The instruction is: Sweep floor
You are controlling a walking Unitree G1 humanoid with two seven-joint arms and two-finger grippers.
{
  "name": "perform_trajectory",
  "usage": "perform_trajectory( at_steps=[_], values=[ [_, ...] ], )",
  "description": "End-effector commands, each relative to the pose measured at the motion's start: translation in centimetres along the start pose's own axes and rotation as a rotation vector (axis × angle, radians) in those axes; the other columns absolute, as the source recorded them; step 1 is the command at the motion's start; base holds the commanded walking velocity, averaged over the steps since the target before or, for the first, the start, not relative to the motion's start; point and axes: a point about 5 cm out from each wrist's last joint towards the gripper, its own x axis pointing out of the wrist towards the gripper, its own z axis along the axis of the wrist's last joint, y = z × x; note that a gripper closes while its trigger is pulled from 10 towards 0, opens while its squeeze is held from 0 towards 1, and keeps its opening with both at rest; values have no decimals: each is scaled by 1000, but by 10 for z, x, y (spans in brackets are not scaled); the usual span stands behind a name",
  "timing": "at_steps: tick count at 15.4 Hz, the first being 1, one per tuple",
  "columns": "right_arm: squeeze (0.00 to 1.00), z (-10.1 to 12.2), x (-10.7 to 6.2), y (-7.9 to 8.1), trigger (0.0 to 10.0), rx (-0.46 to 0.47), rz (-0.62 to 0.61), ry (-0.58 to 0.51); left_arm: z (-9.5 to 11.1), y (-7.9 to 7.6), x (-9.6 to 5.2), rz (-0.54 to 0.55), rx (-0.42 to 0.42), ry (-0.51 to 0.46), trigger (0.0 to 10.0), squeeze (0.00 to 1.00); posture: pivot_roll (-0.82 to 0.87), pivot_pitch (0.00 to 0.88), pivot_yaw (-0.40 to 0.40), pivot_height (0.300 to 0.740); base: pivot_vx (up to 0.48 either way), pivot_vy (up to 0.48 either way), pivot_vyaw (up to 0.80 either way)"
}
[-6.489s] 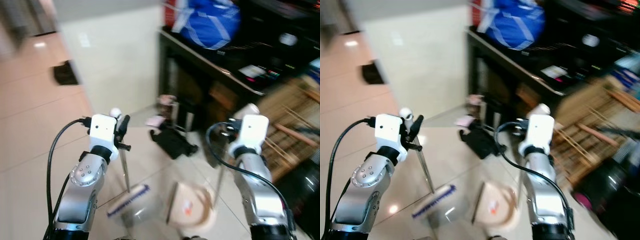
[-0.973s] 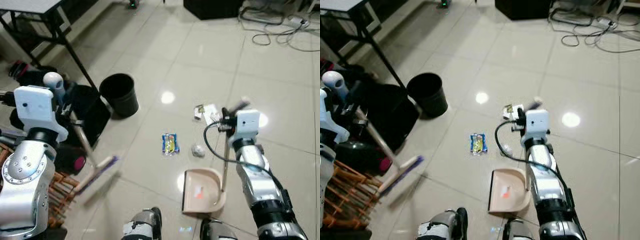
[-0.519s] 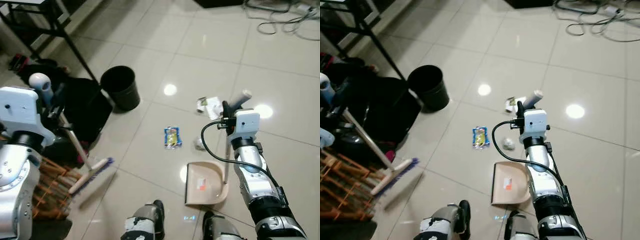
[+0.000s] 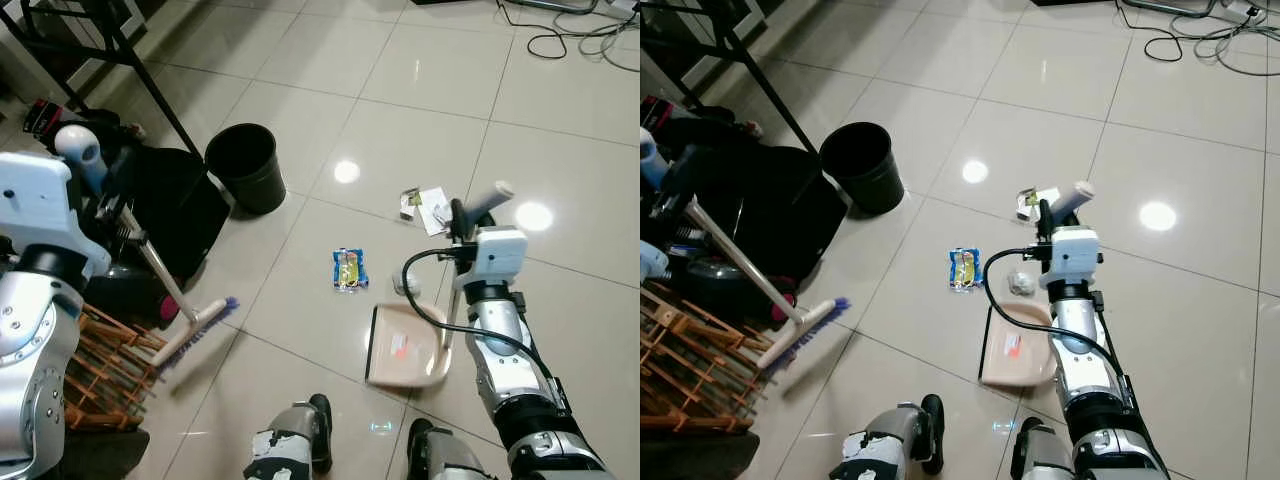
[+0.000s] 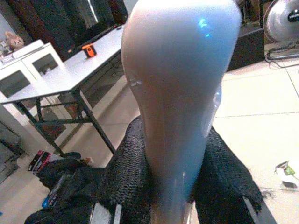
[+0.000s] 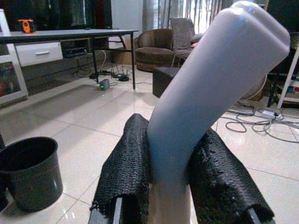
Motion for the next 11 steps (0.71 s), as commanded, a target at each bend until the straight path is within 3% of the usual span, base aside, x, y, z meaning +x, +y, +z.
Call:
perform_trajectory(
  at_steps=[1,7,8,11],
  values=[
    [0,3,2,3,10000,10,-3,-30,3,7,-1,26,33,-4,10000,0,359,267,192,740,0,0,0],
    [0,-16,-10,1,10000,0,-13,69,1,2,5,14,25,-12,10000,0,352,266,180,740,0,0,0],
    [1000,-18,-13,-1,10000,-2,-28,80,0,1,4,10,19,-11,10000,0,343,250,175,740,0,0,0],
    [1000,-22,-18,-5,10000,17,-60,100,0,-4,10,-27,10,-31,10000,0,311,220,154,740,0,0,0]
  ],
)
